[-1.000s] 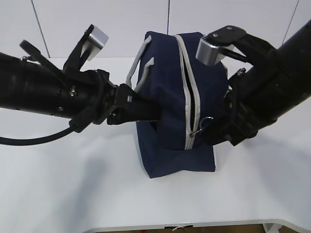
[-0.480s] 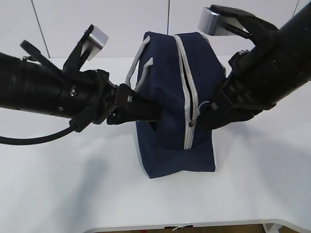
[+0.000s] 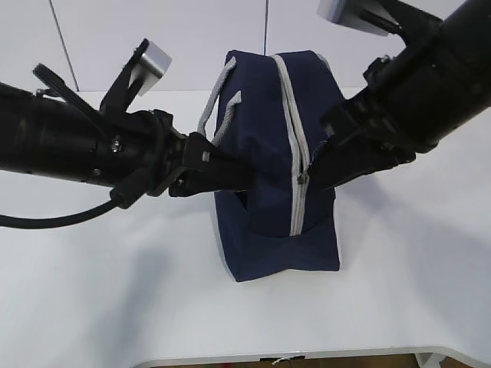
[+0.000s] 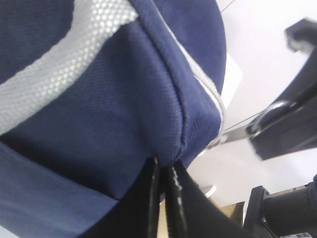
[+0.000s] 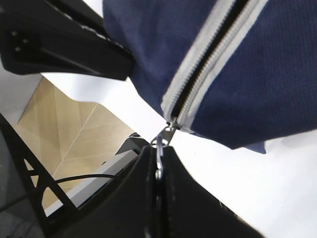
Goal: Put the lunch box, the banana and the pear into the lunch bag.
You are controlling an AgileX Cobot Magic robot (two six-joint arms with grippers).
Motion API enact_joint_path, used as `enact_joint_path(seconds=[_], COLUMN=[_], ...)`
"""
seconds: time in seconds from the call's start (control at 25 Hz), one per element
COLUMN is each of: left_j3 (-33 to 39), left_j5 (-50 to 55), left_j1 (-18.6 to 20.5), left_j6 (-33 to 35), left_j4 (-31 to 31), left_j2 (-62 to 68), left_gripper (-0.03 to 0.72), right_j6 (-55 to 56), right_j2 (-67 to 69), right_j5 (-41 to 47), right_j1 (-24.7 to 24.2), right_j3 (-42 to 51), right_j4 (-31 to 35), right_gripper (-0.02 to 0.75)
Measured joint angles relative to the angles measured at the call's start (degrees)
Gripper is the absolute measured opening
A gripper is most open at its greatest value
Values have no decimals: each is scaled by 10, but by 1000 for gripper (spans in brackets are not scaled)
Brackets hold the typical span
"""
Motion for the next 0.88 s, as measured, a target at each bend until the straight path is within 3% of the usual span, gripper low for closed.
enact_joint_path(seconds=[0.44, 0.88], left_j3=[-2, -2], left_j5=[0, -2], left_j1=[0, 0], left_j6=[1, 1], left_j4=[15, 38], left_j2=[0, 0], left_gripper=[-20, -20], right_j6=[47, 73], right_j2=[3, 83], right_j5=[25, 102], right_j1=[0, 0], right_j3=[-47, -160], right_j4=[-5, -12], right_gripper=[18, 18])
